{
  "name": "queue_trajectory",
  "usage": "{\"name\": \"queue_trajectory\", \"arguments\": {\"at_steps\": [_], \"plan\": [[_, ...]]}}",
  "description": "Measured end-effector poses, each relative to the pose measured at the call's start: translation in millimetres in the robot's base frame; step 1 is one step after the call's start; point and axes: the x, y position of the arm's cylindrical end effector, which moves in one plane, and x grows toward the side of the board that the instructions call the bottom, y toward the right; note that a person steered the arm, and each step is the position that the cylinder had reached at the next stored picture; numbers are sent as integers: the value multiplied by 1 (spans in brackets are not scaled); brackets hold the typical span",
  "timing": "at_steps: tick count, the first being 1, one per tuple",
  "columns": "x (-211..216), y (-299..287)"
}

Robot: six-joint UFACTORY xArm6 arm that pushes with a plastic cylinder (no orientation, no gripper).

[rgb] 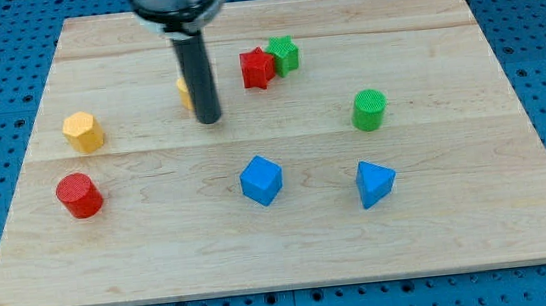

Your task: Slide yellow heart a bit up

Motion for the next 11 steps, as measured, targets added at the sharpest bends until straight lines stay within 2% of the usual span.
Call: {"name": "queue_trajectory", "arguments": {"at_steps": [2,4,6,8,10,11], "plan": [[-21,1],[6,-6],[6,-35],[-21,-40],[-28,-40],[15,-58]]}}
